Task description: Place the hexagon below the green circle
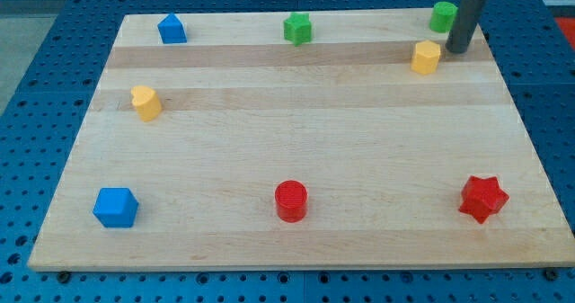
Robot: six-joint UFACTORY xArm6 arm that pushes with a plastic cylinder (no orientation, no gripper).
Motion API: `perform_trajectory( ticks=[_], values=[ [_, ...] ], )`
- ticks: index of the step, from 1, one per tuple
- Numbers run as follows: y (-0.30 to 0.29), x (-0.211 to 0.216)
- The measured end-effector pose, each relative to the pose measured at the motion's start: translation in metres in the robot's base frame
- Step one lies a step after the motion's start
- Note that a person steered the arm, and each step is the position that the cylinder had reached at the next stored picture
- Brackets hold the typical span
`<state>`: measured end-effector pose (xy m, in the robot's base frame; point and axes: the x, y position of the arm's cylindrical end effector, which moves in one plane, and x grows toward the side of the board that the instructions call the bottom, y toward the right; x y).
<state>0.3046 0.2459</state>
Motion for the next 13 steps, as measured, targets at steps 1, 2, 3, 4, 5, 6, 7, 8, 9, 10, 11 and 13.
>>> perform_trajectory(
  ticks=[1,2,3,4,5,6,7,8,9,10,11,13],
  values=[
    [0.011,0.034],
    [-0.021,0.055],
    [-0.060,0.058],
    [-0.065,0.051],
    [-0.065,0.033],
    [-0.066,0.020],
    [-0.087,0.018],
    [-0.092,0.011],
    [-0.085,0.000],
    [-0.073,-0.008],
    [-0.057,-0.009],
    [-0.041,-0.009]
  ],
)
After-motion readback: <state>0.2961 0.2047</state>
